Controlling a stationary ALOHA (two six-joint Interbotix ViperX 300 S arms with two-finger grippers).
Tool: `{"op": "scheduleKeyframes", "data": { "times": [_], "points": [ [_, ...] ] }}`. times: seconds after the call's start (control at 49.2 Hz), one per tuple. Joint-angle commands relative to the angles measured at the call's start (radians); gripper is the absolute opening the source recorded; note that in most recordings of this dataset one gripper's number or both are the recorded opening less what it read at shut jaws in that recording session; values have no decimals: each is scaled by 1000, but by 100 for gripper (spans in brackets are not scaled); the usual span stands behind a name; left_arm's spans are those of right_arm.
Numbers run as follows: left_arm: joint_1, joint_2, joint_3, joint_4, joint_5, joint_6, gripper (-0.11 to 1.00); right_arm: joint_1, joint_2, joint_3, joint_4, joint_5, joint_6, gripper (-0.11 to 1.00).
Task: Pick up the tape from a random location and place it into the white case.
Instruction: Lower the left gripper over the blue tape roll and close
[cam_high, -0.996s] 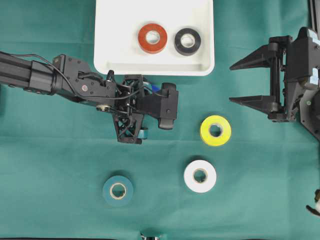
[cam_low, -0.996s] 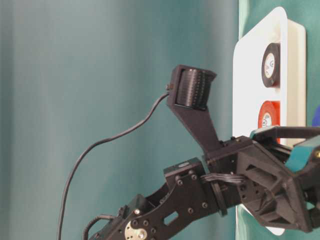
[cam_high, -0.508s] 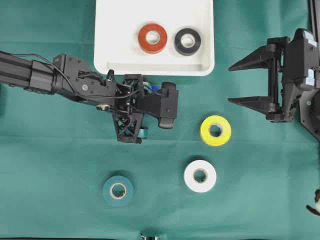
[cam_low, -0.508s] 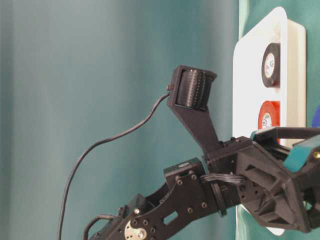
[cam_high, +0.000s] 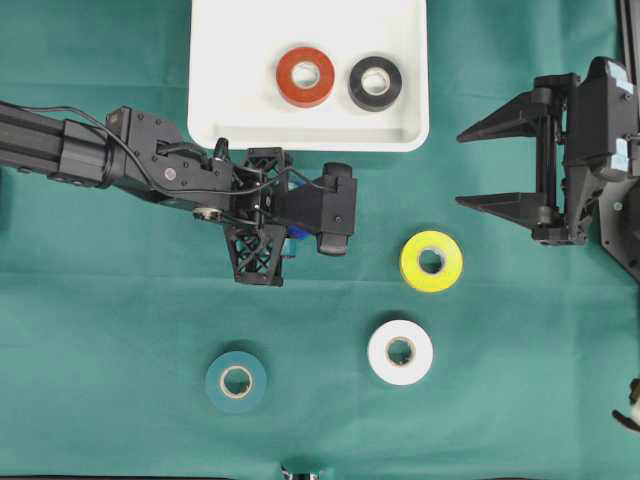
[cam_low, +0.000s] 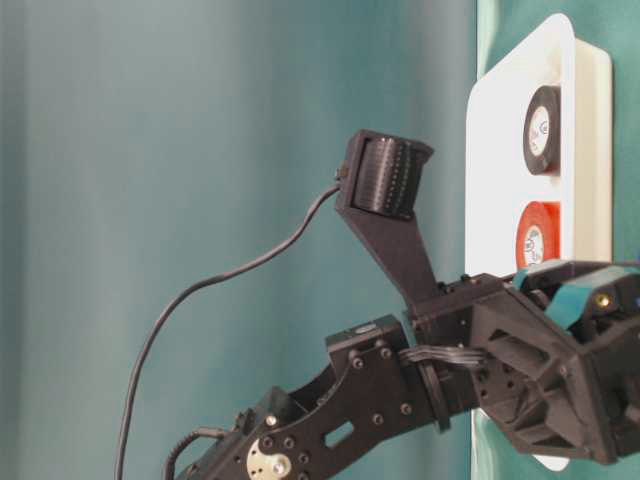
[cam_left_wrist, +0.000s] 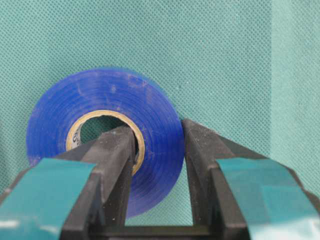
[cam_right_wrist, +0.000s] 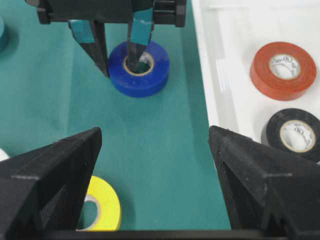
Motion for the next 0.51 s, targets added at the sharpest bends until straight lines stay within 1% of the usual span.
{"op": "scheduleKeyframes", "data": {
  "times": [0.0,0.264,0.488],
  "points": [
    [2,-23,-21,0,-3,0,24,2,-2,-28,-2,-6,0,82],
    [2,-28,-21,-2,0,-2,24,2,-2,-28,-2,-5,-2,82],
    [3,-86,-29,-2,54,-2,24,2,0,-28,-2,-5,-2,82]
  ]
}}
